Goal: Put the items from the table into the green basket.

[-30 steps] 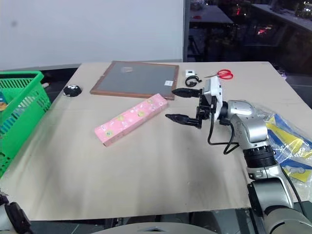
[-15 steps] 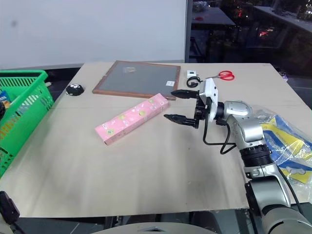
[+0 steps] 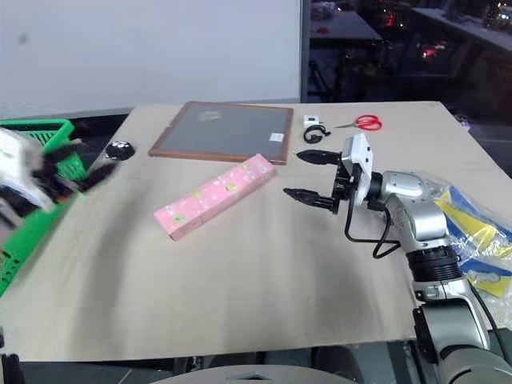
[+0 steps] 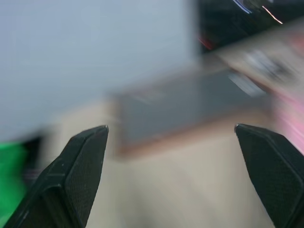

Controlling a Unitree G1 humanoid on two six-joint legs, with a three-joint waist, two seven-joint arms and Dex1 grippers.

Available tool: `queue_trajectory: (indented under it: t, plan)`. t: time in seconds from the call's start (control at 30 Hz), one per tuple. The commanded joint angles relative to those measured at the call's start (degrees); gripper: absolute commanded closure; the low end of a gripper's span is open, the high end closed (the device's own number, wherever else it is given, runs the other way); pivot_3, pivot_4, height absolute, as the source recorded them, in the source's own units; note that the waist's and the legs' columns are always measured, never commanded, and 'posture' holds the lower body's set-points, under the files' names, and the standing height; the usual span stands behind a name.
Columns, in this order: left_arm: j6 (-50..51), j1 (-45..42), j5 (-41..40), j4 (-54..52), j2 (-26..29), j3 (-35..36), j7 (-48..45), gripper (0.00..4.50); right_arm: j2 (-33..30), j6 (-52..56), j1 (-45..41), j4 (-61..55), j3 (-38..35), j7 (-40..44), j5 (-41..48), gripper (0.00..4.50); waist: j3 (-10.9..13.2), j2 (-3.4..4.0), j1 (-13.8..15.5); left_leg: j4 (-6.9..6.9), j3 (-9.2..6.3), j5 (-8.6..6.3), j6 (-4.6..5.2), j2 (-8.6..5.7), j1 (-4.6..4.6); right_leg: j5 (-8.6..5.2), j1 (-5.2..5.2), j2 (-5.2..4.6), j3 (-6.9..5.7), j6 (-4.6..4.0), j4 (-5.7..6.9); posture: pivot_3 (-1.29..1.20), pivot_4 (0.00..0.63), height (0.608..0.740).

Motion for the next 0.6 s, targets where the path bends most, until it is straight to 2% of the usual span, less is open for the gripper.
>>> queue_trajectory:
  t: [0.03,0.13,0.33,0.6]
  plan:
    - [3.32,-1.91,2.72,-4.99,1.13,-6.60,-1.82,0.03,-1.10,-0.79,0.61,-3.06,-1.68,-1.59,-0.61,0.00,0.00,0.00,-0.31,0.00,-0.01,0.00,0.00,0.04,0.00,-0.01,-0.01,0.05,0.00,-0.01,0.01,0.08,0.000,0.740]
    - [5.99,-5.78,3.91,-4.49,-0.71,-13.04,-3.85,0.03,-2.46,1.18,2.86,-5.33,-1.81,-3.15,-0.79,0.00,0.06,0.09,-0.97,0.01,-0.01,0.00,0.00,0.06,-0.02,-0.02,-0.04,0.08,-0.01,-0.01,0.04,0.05,0.000,0.740]
    - [7.77,-11.64,7.77,0.65,-3.61,-20.45,-5.87,0.03,-4.66,2.14,7.22,-8.34,-2.79,-5.26,-0.95,0.00,0.06,0.10,-2.90,0.05,0.04,0.00,0.01,0.02,-0.04,-0.02,-0.02,0.04,0.05,0.00,0.02,-0.02,0.000,0.740]
    - [8.21,-13.52,14.99,4.19,-3.44,-25.59,-6.18,0.03,-6.94,5.80,10.99,-12.62,-3.39,-6.90,0.00,0.00,0.03,0.19,-5.27,0.04,0.05,0.00,0.02,0.01,0.01,-0.05,-0.02,0.05,0.10,0.07,0.02,-0.04,0.000,0.740]
